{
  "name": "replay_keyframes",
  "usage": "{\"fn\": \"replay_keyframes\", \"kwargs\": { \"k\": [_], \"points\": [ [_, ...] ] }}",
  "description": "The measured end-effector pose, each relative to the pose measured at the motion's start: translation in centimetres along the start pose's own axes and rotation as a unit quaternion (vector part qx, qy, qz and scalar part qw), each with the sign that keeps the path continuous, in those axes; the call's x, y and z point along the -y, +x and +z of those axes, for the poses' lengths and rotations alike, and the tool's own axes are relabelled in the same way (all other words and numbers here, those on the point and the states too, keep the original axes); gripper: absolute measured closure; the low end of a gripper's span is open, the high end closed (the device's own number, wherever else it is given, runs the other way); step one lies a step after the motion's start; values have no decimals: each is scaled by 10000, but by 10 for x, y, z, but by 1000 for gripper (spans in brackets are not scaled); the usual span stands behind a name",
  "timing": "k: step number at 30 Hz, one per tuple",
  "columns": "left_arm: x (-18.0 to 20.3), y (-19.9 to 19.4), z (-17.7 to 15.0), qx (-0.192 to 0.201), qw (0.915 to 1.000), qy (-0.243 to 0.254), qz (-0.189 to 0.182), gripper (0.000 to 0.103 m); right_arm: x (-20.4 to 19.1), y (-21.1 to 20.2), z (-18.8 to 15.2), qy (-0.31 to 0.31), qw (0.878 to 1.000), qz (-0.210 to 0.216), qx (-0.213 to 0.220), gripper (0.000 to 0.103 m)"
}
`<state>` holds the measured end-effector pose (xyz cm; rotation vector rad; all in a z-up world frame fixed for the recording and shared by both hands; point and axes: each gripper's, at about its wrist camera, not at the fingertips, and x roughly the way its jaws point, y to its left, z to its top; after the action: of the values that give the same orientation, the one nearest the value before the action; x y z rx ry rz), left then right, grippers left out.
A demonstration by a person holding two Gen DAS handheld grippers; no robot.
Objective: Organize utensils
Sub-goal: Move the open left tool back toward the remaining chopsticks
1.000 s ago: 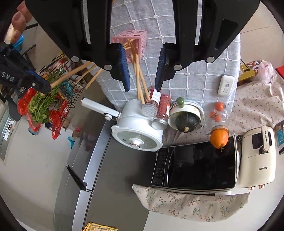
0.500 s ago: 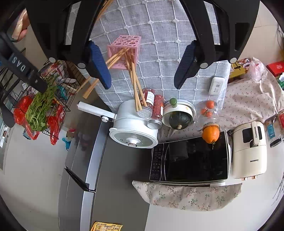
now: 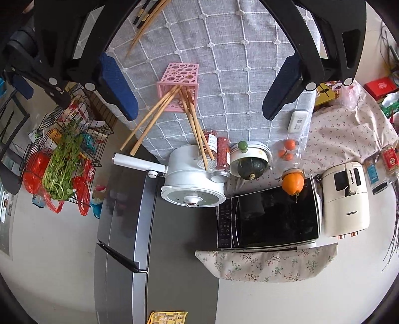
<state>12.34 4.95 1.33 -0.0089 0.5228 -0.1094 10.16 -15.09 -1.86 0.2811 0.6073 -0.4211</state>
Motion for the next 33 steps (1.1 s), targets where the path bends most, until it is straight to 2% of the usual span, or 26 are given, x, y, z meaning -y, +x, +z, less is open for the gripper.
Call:
{"fn": "replay_keyframes", "kwargs": {
  "k": [4,7,11,17,23,33],
  "points": [
    [6,3,-7,-73,9999,117,15,7,12,-2,-6,94,9999,-39,0,8],
    [10,11,-13,-251,9995,176,-36,7,24,2,-13,194,9997,-61,-158,7],
    [21,31,-23,-696,9968,367,-118,7,43,13,-32,156,9981,-86,-588,7],
    [43,53,-45,-999,9927,677,-25,7,65,31,-56,192,9918,-125,-1257,7],
    [63,68,-59,-1219,9885,893,-40,7,80,36,-61,244,9894,-193,-1420,7],
    [98,97,-90,-1747,9739,1448,-107,7,108,42,-65,469,9842,-240,-1692,7]
  ]
}}
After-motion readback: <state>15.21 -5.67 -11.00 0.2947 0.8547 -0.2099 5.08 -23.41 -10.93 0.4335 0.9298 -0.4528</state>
